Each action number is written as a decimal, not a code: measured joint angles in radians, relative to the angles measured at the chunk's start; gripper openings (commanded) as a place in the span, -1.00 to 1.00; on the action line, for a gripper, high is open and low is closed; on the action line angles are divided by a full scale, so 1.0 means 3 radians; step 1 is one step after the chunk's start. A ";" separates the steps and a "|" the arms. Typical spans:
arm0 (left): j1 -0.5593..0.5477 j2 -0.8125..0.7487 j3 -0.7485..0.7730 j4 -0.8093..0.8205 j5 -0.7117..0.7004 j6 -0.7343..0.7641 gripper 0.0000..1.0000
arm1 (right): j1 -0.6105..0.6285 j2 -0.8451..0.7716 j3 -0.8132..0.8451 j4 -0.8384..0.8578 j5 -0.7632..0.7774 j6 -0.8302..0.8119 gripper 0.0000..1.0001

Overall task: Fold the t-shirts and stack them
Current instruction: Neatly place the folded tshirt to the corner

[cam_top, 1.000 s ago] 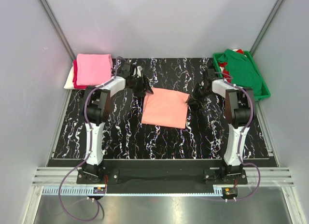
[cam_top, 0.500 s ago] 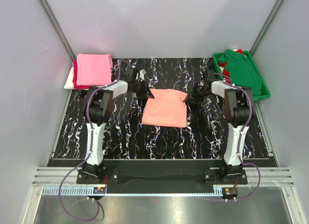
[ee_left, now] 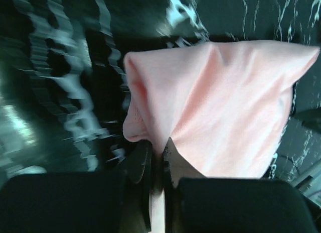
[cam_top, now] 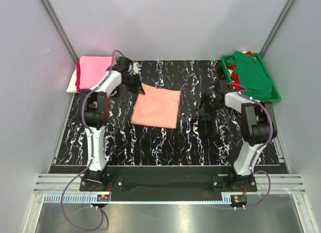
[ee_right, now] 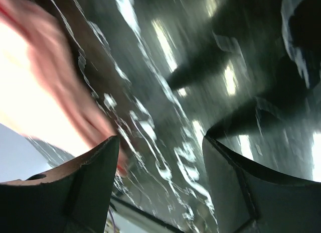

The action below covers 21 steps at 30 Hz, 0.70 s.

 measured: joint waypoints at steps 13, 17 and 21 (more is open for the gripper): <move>0.0409 -0.0036 0.1359 -0.0885 -0.0397 0.0439 -1.00 | 0.0000 -0.1237 -0.1353 0.0018 -0.0113 -0.0088 0.50; 0.0415 -0.0048 0.1603 -0.0974 -0.0435 0.0463 -1.00 | 0.0000 -0.1255 -0.1489 0.0004 -0.0125 -0.0178 0.50; 0.0450 -0.0047 0.1731 -0.1053 -0.0478 0.0455 -1.00 | 0.0000 -0.1265 -0.1503 0.0000 -0.0188 -0.0231 0.50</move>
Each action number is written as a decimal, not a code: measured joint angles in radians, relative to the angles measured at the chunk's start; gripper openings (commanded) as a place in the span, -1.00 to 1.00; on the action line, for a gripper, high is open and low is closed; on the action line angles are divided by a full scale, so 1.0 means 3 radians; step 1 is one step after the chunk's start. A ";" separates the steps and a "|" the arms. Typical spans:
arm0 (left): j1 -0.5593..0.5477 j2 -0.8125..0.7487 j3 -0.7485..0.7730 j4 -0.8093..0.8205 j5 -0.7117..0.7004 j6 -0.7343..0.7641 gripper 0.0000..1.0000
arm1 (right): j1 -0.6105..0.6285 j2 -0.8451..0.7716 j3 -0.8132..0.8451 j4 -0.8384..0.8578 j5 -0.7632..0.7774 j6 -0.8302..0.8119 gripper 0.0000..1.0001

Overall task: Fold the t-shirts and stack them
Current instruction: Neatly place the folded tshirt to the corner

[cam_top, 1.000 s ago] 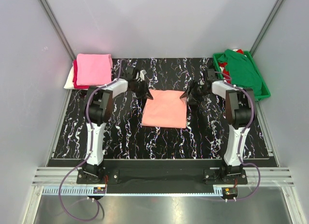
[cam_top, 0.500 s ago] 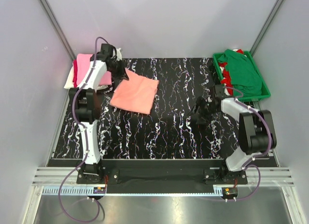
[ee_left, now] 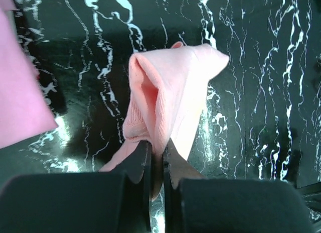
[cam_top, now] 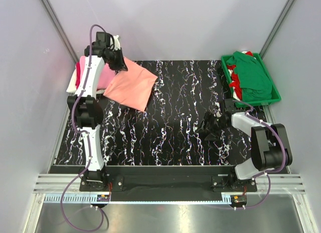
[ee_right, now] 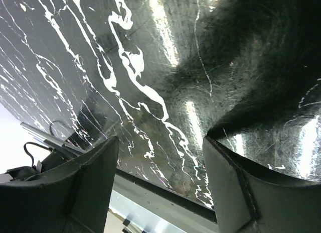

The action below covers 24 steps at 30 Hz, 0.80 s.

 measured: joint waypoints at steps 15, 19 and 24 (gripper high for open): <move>0.0434 0.0000 0.0350 0.0135 0.0113 -0.0005 -1.00 | 0.0000 0.0098 0.0000 0.0042 -0.0207 -0.0043 0.49; 0.0608 0.0000 0.0398 0.0242 0.0277 -0.0004 -1.00 | 0.0000 0.0141 0.0000 0.0074 -0.0299 -0.0042 0.49; 0.0805 0.0000 0.0476 0.0355 0.0504 -0.0011 -1.00 | 0.0000 0.0187 0.0003 0.0089 -0.0373 -0.0038 0.49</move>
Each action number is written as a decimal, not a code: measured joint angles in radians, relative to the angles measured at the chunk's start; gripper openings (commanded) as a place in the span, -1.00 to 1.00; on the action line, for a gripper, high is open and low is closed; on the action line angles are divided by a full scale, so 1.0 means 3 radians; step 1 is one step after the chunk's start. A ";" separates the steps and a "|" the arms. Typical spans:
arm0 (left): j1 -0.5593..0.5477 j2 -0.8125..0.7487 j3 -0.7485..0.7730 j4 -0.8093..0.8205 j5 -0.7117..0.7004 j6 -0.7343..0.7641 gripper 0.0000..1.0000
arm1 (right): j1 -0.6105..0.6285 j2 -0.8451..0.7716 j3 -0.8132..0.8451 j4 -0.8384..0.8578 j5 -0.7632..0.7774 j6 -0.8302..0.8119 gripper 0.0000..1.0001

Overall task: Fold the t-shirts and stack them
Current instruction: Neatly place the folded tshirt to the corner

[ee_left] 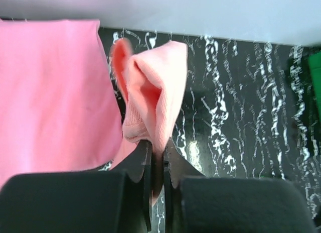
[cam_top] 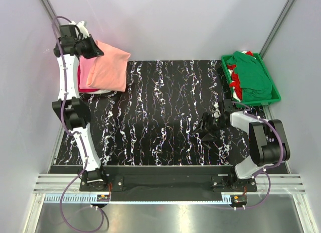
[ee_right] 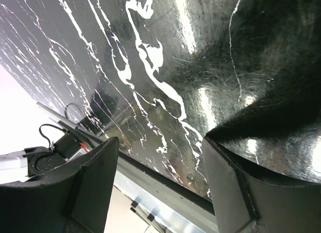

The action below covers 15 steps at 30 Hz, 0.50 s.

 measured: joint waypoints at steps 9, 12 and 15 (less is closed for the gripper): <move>0.0245 0.0009 0.0065 0.0196 0.0399 -0.0078 -1.00 | 0.0000 0.0132 0.0058 -0.0003 -0.0145 0.0023 0.48; 0.0310 0.0042 0.0128 0.0259 0.0509 -0.0109 -1.00 | 0.0000 0.0186 0.0081 -0.0003 -0.0193 0.0037 0.48; 0.0379 0.0107 0.0197 0.0326 0.0596 -0.0140 -1.00 | -0.0001 0.0242 0.0103 0.0000 -0.0257 0.0048 0.48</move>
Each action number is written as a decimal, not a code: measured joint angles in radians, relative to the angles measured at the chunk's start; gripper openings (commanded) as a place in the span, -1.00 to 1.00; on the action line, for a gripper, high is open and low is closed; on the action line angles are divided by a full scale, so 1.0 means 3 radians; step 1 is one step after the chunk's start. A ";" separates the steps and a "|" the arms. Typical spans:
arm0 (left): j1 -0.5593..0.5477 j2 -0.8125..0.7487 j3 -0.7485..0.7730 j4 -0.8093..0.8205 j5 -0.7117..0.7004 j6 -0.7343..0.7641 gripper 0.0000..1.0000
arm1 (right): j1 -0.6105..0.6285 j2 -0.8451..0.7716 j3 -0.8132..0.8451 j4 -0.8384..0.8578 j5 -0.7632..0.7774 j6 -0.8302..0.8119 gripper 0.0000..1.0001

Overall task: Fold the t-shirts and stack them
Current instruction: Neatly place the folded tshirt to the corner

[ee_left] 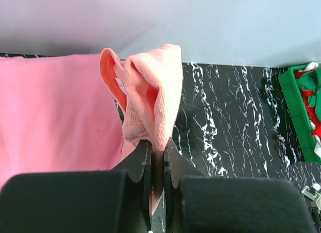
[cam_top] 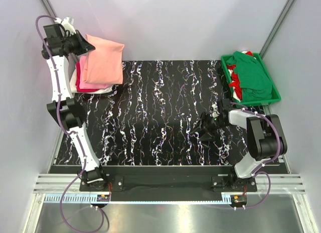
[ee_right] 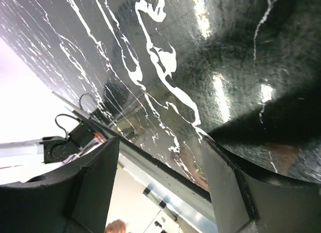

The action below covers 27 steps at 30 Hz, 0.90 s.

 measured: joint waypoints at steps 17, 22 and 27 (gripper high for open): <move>0.0267 0.0563 0.0074 0.0418 0.0120 -0.0046 -1.00 | -0.0003 0.0285 0.0085 -0.0011 -0.0338 0.0098 0.47; 0.0294 0.0674 0.0015 0.0735 0.0013 -0.0080 -0.99 | -0.0003 0.0337 0.0099 -0.0018 -0.0402 0.0111 0.47; 0.0332 0.0805 -0.0113 0.1189 -0.0402 -0.0137 -0.98 | -0.0003 0.0357 0.0109 -0.0028 -0.0417 0.0116 0.47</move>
